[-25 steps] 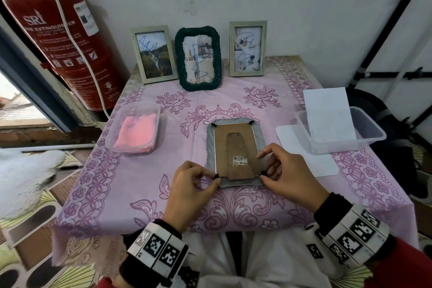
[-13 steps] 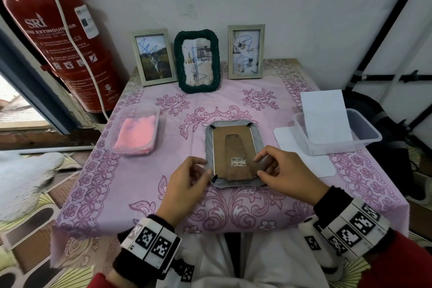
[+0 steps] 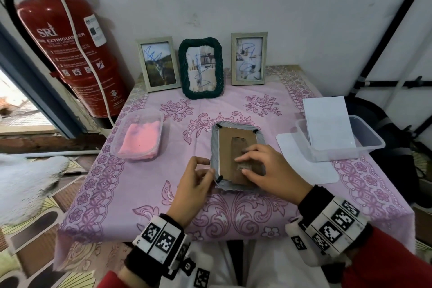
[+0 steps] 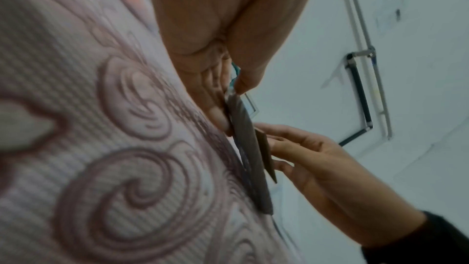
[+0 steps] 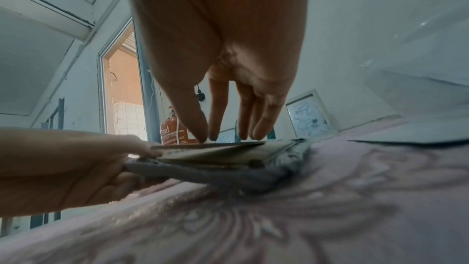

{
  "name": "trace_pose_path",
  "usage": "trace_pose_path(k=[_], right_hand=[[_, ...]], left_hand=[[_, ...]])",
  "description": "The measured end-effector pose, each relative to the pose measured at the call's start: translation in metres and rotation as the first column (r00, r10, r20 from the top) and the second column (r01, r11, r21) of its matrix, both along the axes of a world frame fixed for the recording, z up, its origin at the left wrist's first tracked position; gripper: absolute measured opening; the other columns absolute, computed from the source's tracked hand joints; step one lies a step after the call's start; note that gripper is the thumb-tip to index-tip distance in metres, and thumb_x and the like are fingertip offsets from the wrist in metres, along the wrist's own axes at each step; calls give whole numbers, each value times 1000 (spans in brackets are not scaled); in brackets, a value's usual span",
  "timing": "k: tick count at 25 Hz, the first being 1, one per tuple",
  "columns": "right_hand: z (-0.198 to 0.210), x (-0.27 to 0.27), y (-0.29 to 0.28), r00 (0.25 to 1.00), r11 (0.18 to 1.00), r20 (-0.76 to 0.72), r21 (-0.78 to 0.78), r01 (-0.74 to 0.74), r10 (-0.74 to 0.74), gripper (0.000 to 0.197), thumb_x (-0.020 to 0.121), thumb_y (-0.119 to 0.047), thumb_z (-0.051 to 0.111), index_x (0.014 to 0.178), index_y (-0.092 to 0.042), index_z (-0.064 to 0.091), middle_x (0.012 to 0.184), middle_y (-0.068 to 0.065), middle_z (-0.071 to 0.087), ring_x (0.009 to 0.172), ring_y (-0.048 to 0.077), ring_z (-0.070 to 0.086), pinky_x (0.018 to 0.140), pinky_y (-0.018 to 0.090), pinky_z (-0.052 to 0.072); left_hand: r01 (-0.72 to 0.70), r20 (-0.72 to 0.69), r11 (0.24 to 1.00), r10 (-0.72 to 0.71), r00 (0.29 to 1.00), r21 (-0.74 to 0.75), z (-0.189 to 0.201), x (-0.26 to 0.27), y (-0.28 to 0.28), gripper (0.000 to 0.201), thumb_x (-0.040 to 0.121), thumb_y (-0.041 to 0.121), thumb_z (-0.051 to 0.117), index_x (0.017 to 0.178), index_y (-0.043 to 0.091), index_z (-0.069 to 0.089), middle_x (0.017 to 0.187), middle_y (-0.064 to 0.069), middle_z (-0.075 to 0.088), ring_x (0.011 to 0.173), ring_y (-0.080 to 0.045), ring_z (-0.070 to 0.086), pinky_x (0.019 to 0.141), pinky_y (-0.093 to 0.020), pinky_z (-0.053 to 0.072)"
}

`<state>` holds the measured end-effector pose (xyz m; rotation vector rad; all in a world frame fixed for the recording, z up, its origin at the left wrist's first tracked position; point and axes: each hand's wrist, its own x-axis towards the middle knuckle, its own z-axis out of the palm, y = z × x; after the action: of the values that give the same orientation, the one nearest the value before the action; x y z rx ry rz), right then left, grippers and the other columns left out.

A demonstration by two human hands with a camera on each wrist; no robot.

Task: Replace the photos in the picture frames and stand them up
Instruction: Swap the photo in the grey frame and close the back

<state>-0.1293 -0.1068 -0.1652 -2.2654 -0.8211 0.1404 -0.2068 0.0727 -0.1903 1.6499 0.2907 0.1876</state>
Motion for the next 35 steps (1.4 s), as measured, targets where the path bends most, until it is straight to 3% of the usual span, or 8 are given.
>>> trace_pose_path(k=[4, 9, 13, 17, 20, 27, 32, 35], right_hand=[[16, 2, 11, 996, 990, 10, 102, 93, -94, 31, 88, -17, 62, 118, -22, 63, 129, 1, 48, 125, 12, 41, 108, 27, 32], [54, 6, 23, 980, 891, 45, 426, 155, -192, 29, 88, -20, 62, 117, -19, 64, 118, 1, 55, 113, 10, 53, 96, 24, 45], [74, 8, 34, 974, 770, -74, 601, 214, -213, 24, 84, -25, 68, 107, -20, 64, 106, -4, 65, 102, 6, 61, 81, 20, 54], [76, 8, 38, 975, 686, -131, 694, 220, -179, 22, 82, -14, 70, 100, -14, 57, 98, -2, 67, 98, 10, 64, 72, 22, 57], [72, 10, 37, 974, 620, -173, 752, 226, -146, 17, 86, -6, 63, 100, -9, 53, 101, 2, 68, 97, 13, 66, 77, 22, 55], [65, 11, 26, 948, 526, -298, 791, 312, -114, 16, 92, -7, 53, 100, -21, 50, 95, 13, 70, 82, 16, 68, 77, 31, 56], [51, 11, 22, 919, 483, -378, 788, 381, -108, 17, 94, -9, 48, 105, -22, 49, 94, 38, 57, 77, 26, 49, 75, 40, 41], [40, 12, 23, 912, 499, -400, 775, 389, -90, 16, 95, -11, 48, 103, -25, 51, 85, 16, 65, 77, 23, 51, 71, 37, 43]], left_hand=[[107, 189, 985, -80, 979, -137, 14, -4, -11, 15, 93, 4, 50, 108, 6, 48, 78, -4, 70, 69, -13, 65, 61, -25, 55], [116, 383, 993, -104, 918, -7, 38, 2, -16, 21, 88, 7, 59, 106, 17, 54, 90, 2, 69, 78, -10, 65, 69, -20, 53], [54, 441, 968, -160, 883, 244, 51, 4, -21, 26, 88, 16, 62, 103, 35, 55, 101, 15, 66, 88, -6, 66, 68, -13, 50], [-20, 465, 917, -183, 866, 398, 51, 7, -21, 24, 89, 16, 62, 106, 30, 56, 107, 10, 65, 98, -7, 64, 76, -16, 52], [-5, 445, 899, -212, 870, 437, 50, 10, -22, 28, 88, 25, 61, 115, 29, 56, 113, 13, 63, 102, -2, 62, 84, -19, 51], [-115, 365, 918, -35, 931, 380, 43, 26, -2, 40, 93, 27, 53, 132, 31, 44, 128, 18, 50, 121, 4, 45, 93, -21, 44], [-51, 223, 984, 12, 975, 171, 42, 34, 16, 54, 92, 27, 52, 141, 32, 31, 133, 2, 49, 121, -7, 49, 92, -21, 45], [17, 231, 1000, -22, 973, 23, 44, 33, 17, 50, 93, 24, 50, 138, 34, 32, 116, -4, 56, 98, -9, 62, 75, -17, 53]])
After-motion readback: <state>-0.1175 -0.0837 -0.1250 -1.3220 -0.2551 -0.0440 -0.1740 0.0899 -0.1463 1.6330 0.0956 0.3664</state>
